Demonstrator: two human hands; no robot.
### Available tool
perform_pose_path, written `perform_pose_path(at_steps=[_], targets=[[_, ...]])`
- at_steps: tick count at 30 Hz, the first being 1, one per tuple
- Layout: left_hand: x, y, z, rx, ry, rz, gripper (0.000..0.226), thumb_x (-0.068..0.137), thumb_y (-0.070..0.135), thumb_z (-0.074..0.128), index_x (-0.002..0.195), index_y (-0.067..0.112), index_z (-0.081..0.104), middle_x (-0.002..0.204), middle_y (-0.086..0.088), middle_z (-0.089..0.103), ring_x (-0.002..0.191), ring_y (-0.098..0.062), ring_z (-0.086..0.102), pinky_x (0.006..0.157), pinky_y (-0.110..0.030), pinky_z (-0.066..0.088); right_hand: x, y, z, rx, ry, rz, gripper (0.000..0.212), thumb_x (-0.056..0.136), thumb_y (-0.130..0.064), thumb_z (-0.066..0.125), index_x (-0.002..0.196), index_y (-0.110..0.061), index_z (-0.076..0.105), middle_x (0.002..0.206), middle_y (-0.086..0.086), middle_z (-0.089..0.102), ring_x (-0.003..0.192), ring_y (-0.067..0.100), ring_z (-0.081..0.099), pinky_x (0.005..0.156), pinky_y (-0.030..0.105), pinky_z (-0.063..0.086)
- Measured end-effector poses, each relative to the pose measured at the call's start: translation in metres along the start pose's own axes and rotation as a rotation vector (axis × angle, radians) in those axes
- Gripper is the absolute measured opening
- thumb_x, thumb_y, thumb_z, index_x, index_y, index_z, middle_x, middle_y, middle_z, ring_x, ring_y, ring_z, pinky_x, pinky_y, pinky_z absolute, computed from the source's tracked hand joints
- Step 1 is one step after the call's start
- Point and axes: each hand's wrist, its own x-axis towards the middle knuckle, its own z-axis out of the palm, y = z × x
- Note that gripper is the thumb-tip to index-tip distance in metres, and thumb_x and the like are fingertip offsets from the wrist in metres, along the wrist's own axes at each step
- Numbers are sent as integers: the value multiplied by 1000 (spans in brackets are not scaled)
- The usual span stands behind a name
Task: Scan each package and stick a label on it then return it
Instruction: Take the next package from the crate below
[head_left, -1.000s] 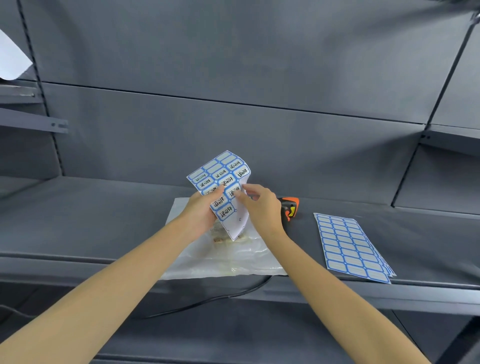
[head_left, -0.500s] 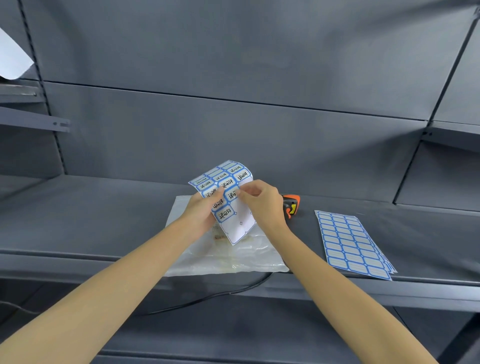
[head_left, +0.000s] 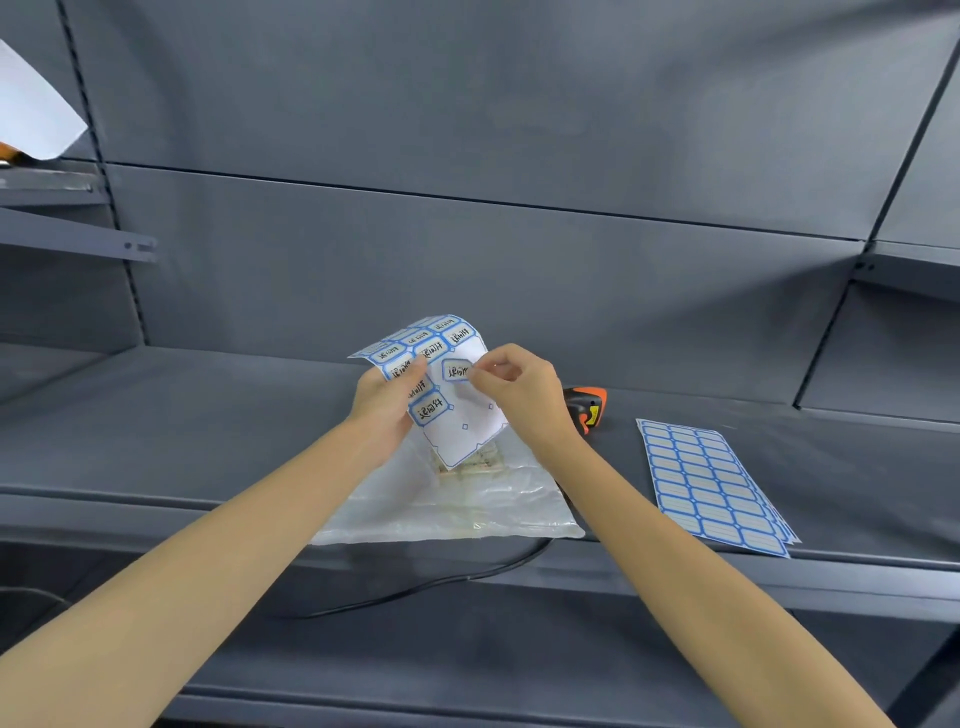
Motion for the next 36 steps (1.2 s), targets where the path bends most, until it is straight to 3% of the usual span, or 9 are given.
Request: perform_pose_path(at_steps=[4, 11, 14, 18, 20, 24, 28, 31, 36], targets=[[5, 9, -23, 34, 124, 45, 19, 97, 12, 55, 116, 11, 60, 114, -8, 66, 91, -22, 66, 89, -43, 53, 4, 4, -9, 225, -9, 188, 4, 85, -11, 69, 88, -11, 67, 73, -3, 64, 59, 4, 57, 51, 14, 41], [7, 23, -56, 21, 247, 92, 26, 96, 8, 56, 121, 9, 57, 117, -8, 65, 93, -22, 65, 91, -43, 52, 9, 27, -14, -69, -229, 501, 6, 85, -1, 66, 91, -1, 68, 77, 11, 61, 63, 15, 49, 51, 18, 35], [6, 24, -60, 5, 241, 87, 29, 96, 7, 55, 125, 10, 56, 119, -6, 64, 104, -25, 64, 95, -45, 50, 16, 35, -6, -266, -294, 541, 9, 87, -4, 59, 78, -4, 64, 82, 12, 59, 70, 16, 48, 71, 22, 43], [6, 24, -60, 0, 228, 95, 29, 96, 6, 55, 125, 9, 55, 118, -7, 64, 104, -25, 63, 96, -45, 49, 20, 39, 5, -772, -317, 407, 33, 82, -10, 52, 56, -14, 31, 57, 3, 33, 51, 15, 29, 46, 17, 28], [6, 23, -60, 3, 224, 97, 30, 96, 6, 54, 126, 8, 55, 119, -7, 64, 104, -25, 63, 96, -45, 50, 21, 42, 8, -897, -327, 338, 32, 81, -12, 52, 56, -14, 32, 55, 2, 32, 47, 14, 28, 41, 18, 26], [7, 21, -58, 5, 215, 99, 30, 96, 7, 54, 126, 9, 55, 118, -6, 64, 104, -25, 63, 94, -44, 50, 19, 48, 10, -905, -298, 221, 9, 86, -17, 60, 82, -10, 55, 77, 3, 58, 64, 16, 52, 51, 22, 41], [8, 19, -58, 0, 219, 91, 31, 96, 8, 55, 127, 9, 54, 117, -6, 65, 103, -25, 64, 91, -44, 52, 9, 57, 0, -907, -324, -101, 26, 93, -13, 54, 115, -24, 65, 116, 2, 63, 107, 25, 51, 88, 32, 44], [8, 18, -60, 4, 219, 86, 31, 96, 8, 56, 127, 9, 54, 117, -7, 65, 102, -25, 64, 90, -43, 52, 0, 58, -7, -1057, -460, -270, 53, 93, 1, 41, 126, -34, 62, 118, 3, 65, 90, 24, 46, 79, 31, 41], [8, 18, -58, -4, 221, 81, 27, 96, 9, 56, 123, 11, 55, 119, -7, 65, 101, -25, 64, 89, -42, 53, 1, 53, -15, -986, -646, -79, 70, 91, 3, 26, 135, -46, 48, 108, 8, 60, 85, 25, 38, 82, 27, 32]])
